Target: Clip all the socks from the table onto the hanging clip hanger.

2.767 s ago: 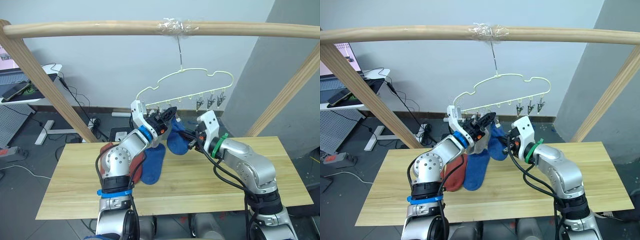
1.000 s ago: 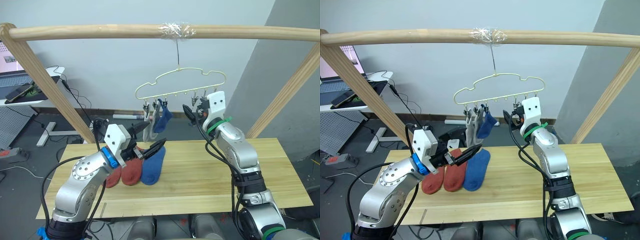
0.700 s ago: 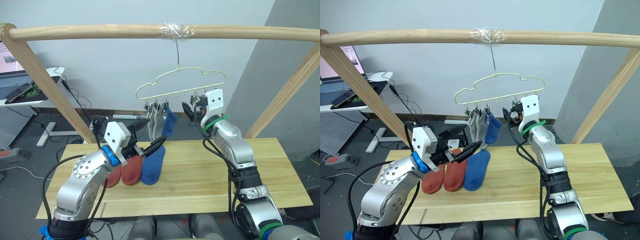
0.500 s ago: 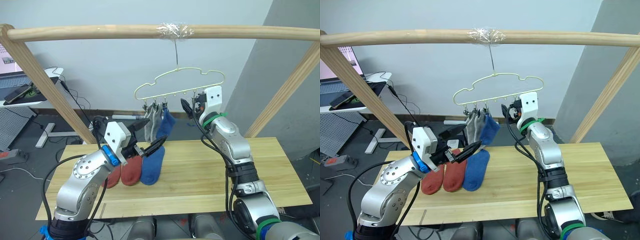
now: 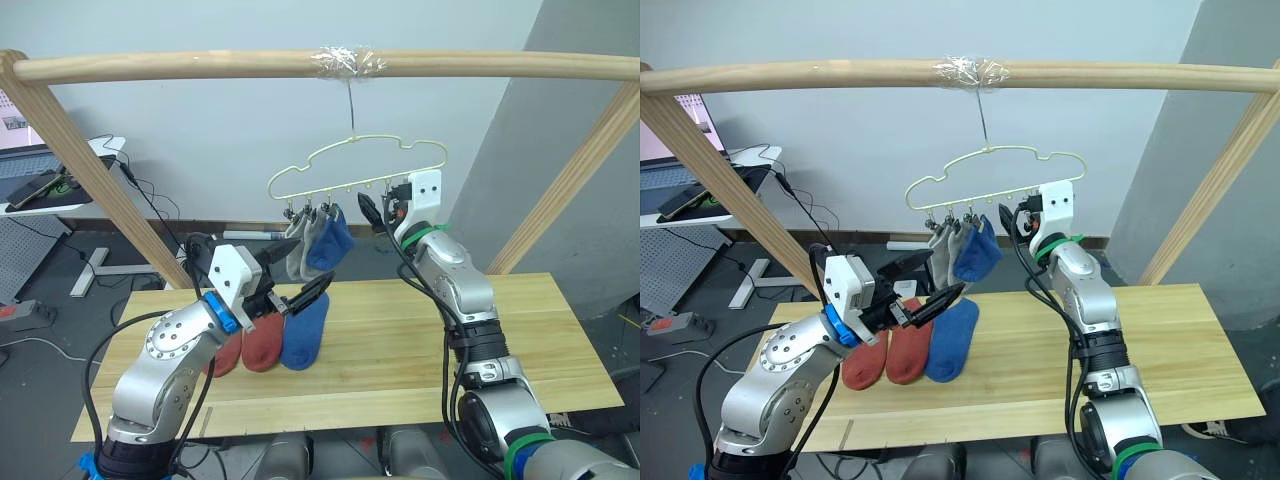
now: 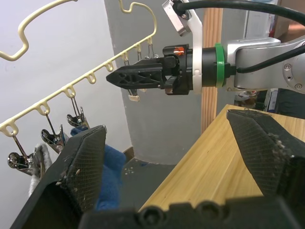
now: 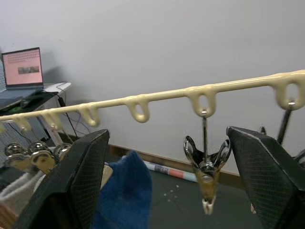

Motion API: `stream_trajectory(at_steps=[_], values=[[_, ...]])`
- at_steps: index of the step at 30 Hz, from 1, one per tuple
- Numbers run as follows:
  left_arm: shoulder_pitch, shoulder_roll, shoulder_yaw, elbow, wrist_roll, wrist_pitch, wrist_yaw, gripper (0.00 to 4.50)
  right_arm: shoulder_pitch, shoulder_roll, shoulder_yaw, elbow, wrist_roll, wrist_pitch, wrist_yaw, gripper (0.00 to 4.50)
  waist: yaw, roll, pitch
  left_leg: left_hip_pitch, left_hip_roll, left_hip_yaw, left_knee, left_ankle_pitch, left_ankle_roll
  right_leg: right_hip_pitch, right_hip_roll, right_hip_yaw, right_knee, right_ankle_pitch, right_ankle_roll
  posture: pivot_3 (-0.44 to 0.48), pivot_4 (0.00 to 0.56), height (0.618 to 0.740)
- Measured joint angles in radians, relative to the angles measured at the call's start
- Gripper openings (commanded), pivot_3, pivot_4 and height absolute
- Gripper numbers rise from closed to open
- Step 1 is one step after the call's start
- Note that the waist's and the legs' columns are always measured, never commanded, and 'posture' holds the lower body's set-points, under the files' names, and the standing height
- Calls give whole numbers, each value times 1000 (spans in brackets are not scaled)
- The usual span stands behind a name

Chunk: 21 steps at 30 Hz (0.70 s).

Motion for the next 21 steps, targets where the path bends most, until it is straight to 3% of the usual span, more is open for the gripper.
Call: stream_trajectory(at_steps=[14,17,20,21], values=[[-5,1,0,-2,11,1,15,4500,-26,16,-27,22,23,9,-18,4109,0,0,0,0,0,0,0,0,0,0,0,0,0,0,0,34,100,740],[-10,1,0,-2,15,1,16,4500,-26,19,-26,24,28,9,-17,3515,0,0,0,0,0,0,0,0,0,0,0,0,0,0,0,36,103,740],[-10,1,0,-2,16,1,16,4500,-26,19,-25,28,27,10,-15,2566,0,0,0,0,0,0,0,0,0,0,0,0,0,0,0,37,104,740],[-10,1,0,-2,16,1,16,4500,-26,19,-20,32,27,10,-15,2566,0,0,0,0,0,0,0,0,0,0,0,0,0,0,0,37,104,740]])
